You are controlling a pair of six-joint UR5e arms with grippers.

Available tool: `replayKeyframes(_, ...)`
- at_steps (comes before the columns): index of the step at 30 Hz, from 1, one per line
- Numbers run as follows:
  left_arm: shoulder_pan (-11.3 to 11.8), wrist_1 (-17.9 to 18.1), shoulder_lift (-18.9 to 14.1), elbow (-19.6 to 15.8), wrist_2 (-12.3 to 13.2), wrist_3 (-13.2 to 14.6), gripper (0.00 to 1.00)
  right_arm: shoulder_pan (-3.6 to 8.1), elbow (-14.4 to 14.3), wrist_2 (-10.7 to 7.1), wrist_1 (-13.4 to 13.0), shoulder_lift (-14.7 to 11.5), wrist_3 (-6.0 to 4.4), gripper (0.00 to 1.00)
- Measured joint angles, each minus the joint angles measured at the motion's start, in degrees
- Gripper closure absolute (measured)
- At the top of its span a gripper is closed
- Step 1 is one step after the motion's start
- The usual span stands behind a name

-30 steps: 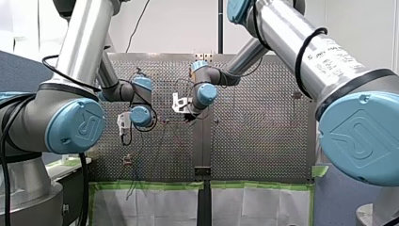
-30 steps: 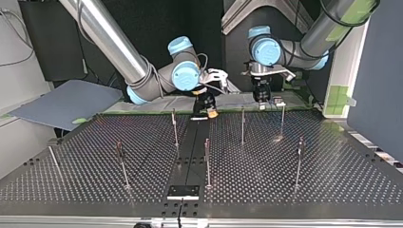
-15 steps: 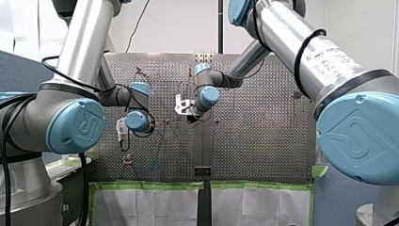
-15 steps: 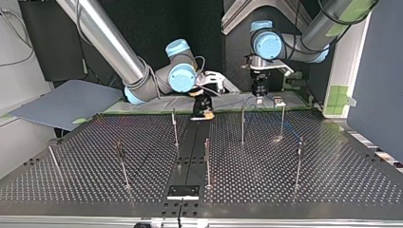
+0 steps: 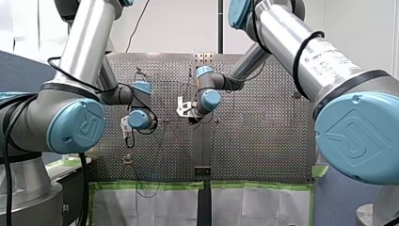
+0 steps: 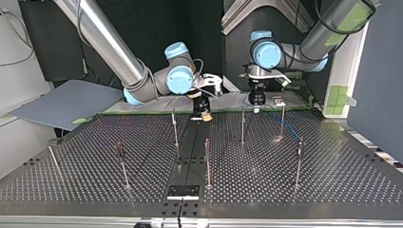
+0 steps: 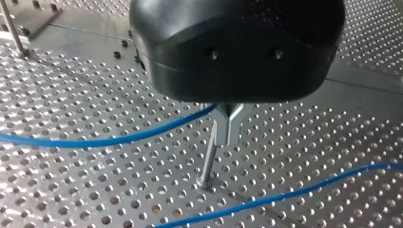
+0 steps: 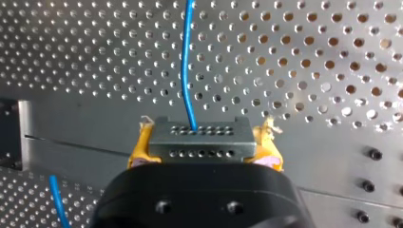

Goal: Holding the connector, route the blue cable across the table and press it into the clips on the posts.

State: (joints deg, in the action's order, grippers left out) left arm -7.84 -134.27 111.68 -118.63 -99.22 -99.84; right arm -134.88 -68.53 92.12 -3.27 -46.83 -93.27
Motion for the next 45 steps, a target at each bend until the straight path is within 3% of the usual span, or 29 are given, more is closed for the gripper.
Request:
replayKeyframes(10, 0.60, 1.23, 3.96, 3.85, 0.45, -0.87, 1.00, 1.22, 0.01, -0.02, -1.77, 0.10, -0.08, 1.00)
replayKeyframes(25, 2.29, -1.07, 4.26, 9.84, 2.86, -1.18, 1.00, 3.19, 0.08, -0.80, -4.47, 0.19, -0.08, 1.00)
replayKeyframes(33, 3.47, -1.84, 4.24, 10.78, 3.76, -1.32, 1.00, 4.34, 0.18, -2.05, -4.64, 0.20, -0.08, 1.00)
replayKeyframes(34, 3.51, -1.97, 4.24, 10.76, 3.79, -1.32, 0.92, 4.43, 0.22, -2.10, -4.65, 0.20, -0.08, 1.00)
replayKeyframes(35, 3.54, -2.13, 4.23, 10.76, 3.80, -1.32, 0.74, 4.49, 0.26, -2.13, -4.65, 0.20, -0.08, 1.00)
replayKeyframes(36, 3.56, -2.40, 4.22, 10.76, 3.78, -1.32, 0.74, 4.56, 0.32, -2.15, -4.65, 0.20, -0.07, 1.00)
replayKeyframes(38, 3.57, -2.91, 4.20, 10.75, 3.69, -1.32, 0.43, 4.61, 0.42, -2.18, -4.64, 0.19, -0.07, 1.00)
replayKeyframes(39, 3.58, -3.46, 4.20, 10.74, 3.44, -1.32, 0.43, 4.64, 0.46, -2.18, -4.65, 0.19, -0.07, 1.00)
replayKeyframes(40, 3.58, -3.72, 4.20, 10.74, 3.29, -1.32, 0.28, 4.67, 0.49, -2.19, -4.65, 0.19, -0.07, 1.00)
replayKeyframes(41, 3.57, -4.14, 4.20, 10.75, 3.03, -1.32, 0.04, 4.69, 0.50, -2.19, -4.65, 0.19, -0.08, 1.00)
replayKeyframes(45, 3.44, -6.19, 4.16, 10.77, 2.17, -1.13, 0.00, 4.79, 0.52, -2.19, -4.64, 0.19, -0.08, 1.00)
